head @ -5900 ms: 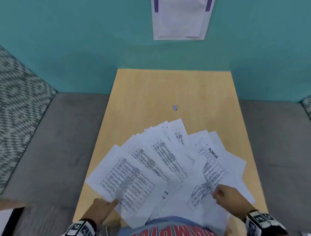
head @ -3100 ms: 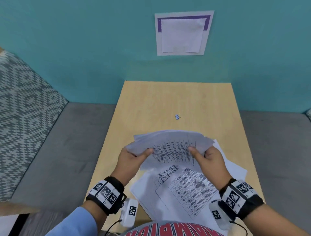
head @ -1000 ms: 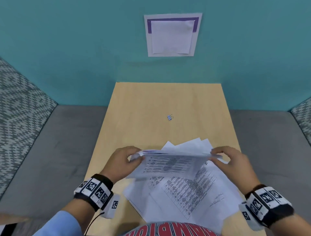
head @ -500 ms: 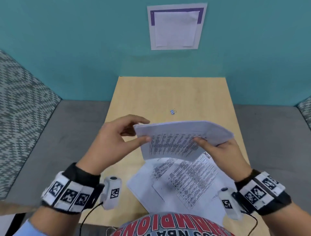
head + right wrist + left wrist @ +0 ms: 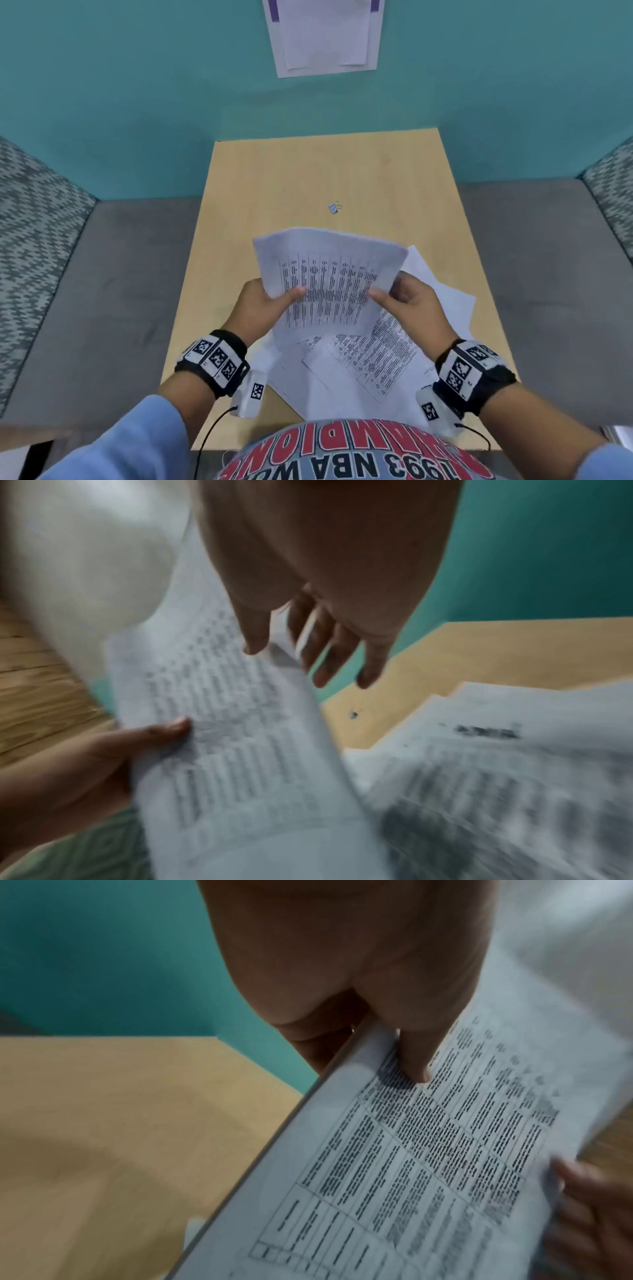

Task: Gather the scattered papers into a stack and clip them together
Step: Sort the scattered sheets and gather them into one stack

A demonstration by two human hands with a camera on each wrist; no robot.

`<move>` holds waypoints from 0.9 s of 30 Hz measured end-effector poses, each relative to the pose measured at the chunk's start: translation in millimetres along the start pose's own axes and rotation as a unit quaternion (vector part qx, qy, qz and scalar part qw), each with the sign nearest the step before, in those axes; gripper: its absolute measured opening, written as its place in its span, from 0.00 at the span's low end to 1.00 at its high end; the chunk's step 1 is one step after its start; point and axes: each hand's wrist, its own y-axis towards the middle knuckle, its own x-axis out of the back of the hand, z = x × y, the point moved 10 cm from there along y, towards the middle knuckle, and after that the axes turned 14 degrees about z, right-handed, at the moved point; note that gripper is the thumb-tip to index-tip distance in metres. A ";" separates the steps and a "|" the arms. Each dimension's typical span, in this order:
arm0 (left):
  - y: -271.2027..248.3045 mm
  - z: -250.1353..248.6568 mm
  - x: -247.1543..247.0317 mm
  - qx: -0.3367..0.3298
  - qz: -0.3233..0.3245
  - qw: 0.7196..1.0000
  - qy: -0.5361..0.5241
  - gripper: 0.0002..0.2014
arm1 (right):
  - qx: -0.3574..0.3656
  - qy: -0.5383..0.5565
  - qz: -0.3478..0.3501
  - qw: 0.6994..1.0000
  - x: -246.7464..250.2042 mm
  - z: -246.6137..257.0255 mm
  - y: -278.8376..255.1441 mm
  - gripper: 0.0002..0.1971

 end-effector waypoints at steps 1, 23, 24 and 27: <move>-2.3 -1.3 11.1 0.003 -0.009 1.000 0.020 0.16 | -0.033 -0.024 -0.033 0.999 14.9 -16.3 -5.5 0.12; -74.6 45.2 141.6 0.057 -0.137 0.989 0.012 0.05 | -0.446 -0.335 -0.153 0.816 69.6 -147.4 -12.0 0.66; -76.0 44.6 138.8 0.051 -0.136 0.989 0.009 0.08 | -0.454 -0.332 -0.165 0.810 75.0 -152.5 -13.7 0.68; -77.0 46.5 133.6 0.048 -0.133 0.990 0.003 0.12 | -0.469 -0.291 -0.151 0.820 84.4 -161.4 -18.9 0.64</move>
